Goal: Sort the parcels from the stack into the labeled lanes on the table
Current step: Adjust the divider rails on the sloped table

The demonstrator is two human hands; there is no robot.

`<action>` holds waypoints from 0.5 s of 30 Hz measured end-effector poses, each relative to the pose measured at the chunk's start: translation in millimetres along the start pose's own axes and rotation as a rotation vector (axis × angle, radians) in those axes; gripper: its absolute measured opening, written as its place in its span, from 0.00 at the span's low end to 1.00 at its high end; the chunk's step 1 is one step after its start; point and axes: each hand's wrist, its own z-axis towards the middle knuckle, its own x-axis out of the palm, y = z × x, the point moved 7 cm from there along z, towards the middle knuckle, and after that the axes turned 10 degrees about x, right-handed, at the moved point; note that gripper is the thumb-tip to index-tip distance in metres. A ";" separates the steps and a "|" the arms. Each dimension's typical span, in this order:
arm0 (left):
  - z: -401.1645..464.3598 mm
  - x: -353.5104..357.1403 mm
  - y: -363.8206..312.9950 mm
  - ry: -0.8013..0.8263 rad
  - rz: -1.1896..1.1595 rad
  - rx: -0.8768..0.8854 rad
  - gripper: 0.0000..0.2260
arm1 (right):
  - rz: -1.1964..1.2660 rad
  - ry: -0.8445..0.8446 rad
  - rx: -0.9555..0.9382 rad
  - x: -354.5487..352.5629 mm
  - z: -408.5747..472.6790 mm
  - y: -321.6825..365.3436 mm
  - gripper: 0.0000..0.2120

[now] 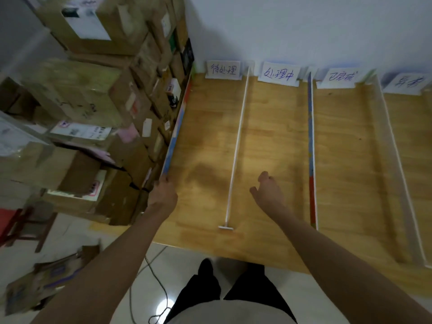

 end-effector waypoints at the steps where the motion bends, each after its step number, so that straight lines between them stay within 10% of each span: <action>1: -0.8 3.5 8.3 0.013 0.026 0.001 0.20 | 0.018 0.019 -0.005 13.5 -8.0 7.9 0.18; 15: 7.7 36.2 45.7 0.048 0.411 0.165 0.39 | -0.021 0.116 0.195 112.1 -44.2 41.9 0.20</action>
